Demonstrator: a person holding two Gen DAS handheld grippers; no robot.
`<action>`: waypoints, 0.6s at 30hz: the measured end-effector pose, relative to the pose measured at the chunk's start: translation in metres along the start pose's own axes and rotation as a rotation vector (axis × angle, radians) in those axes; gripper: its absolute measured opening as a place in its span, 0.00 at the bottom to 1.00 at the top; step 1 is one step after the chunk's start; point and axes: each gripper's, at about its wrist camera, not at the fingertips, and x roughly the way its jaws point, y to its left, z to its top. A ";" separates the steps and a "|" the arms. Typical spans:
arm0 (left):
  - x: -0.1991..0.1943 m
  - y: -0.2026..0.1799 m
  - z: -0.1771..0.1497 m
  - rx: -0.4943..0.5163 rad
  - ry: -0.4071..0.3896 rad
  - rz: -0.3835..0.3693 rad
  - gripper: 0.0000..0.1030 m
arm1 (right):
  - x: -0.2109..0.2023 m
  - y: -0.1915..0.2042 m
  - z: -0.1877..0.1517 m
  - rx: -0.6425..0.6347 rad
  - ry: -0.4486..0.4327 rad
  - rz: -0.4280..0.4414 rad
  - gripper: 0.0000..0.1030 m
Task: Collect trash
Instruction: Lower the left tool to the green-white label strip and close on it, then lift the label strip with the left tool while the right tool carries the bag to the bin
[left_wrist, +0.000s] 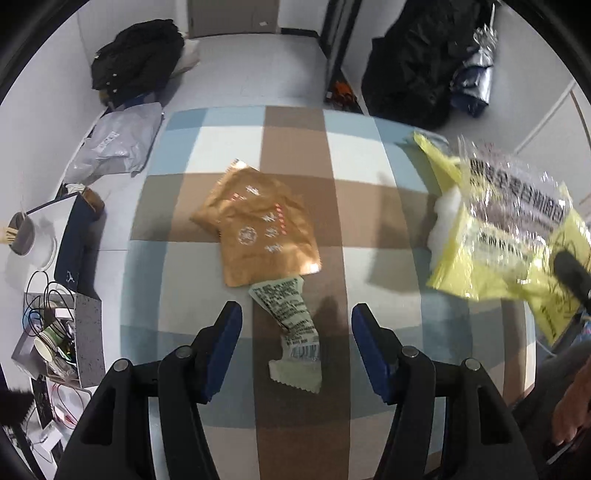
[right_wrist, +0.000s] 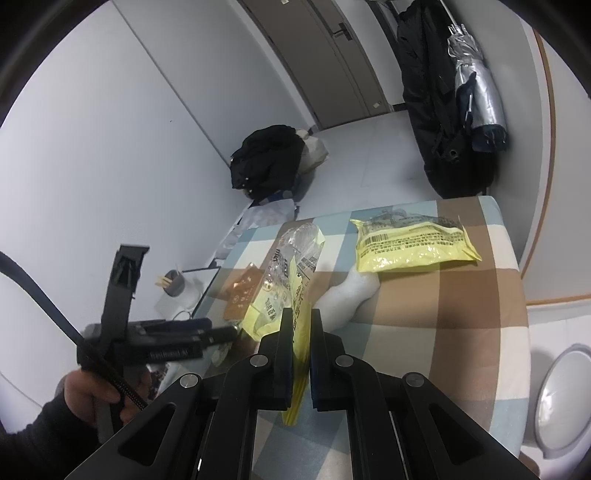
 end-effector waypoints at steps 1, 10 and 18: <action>0.000 0.001 -0.001 0.001 0.001 -0.003 0.56 | 0.001 0.000 0.001 0.003 0.002 -0.003 0.06; 0.008 -0.001 -0.006 0.032 0.057 0.037 0.17 | -0.003 0.001 -0.001 0.010 -0.002 -0.016 0.06; 0.004 -0.001 -0.007 0.009 0.074 -0.018 0.07 | -0.011 0.001 -0.005 0.015 -0.017 -0.044 0.06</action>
